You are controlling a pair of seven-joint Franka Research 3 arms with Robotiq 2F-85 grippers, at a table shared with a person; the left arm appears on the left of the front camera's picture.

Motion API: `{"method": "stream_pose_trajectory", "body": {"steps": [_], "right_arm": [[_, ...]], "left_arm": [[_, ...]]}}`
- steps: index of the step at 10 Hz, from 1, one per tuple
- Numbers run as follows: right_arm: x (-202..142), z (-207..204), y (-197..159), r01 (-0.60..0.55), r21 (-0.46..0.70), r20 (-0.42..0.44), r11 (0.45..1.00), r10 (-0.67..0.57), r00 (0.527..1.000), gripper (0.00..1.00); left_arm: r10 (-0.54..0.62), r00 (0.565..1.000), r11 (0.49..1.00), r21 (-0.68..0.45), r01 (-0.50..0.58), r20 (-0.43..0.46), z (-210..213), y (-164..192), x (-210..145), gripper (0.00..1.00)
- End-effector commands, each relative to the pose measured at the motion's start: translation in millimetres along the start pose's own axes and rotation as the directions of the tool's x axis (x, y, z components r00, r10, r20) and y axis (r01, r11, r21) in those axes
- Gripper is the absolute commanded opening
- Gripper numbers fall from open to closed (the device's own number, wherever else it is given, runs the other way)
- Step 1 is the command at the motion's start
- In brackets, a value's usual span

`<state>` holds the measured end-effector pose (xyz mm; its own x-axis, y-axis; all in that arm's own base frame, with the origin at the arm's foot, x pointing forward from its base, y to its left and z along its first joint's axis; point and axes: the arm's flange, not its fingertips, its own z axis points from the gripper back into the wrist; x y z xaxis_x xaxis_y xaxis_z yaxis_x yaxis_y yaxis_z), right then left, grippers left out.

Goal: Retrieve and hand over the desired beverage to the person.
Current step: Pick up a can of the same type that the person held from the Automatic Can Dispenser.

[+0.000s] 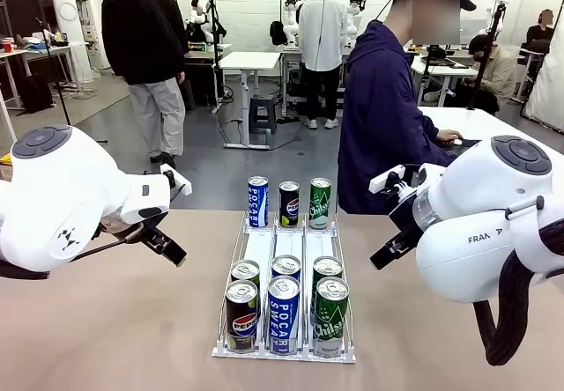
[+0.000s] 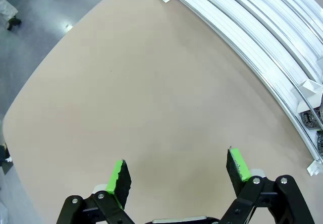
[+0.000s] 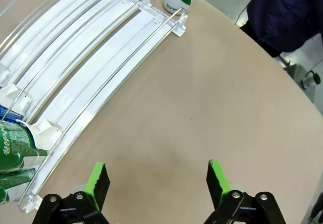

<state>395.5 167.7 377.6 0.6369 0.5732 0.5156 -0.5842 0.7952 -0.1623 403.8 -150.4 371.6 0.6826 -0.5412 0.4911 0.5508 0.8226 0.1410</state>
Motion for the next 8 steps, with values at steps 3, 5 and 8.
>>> {"method": "stream_pose_trajectory", "body": {"steps": [3,5,8], "right_arm": [[0,0,0,0.0,0.0,0.001,1.0,0.0,1.0,1.0],[9,39,7,-0.024,-0.06,0.013,0.998,0.025,1.0,1.0],[66,199,9,-0.073,-0.138,0.057,0.988,0.081,0.995,1.0]], "left_arm": [[0.0,1.0,1.0,0.0,0.0,0.0,0,0,0,1.0],[-0.12,0.992,0.99,0.076,0.116,0.049,61,4,17,1.0],[-0.157,0.985,0.976,0.166,0.143,0.076,180,13,89,1.0]]}}
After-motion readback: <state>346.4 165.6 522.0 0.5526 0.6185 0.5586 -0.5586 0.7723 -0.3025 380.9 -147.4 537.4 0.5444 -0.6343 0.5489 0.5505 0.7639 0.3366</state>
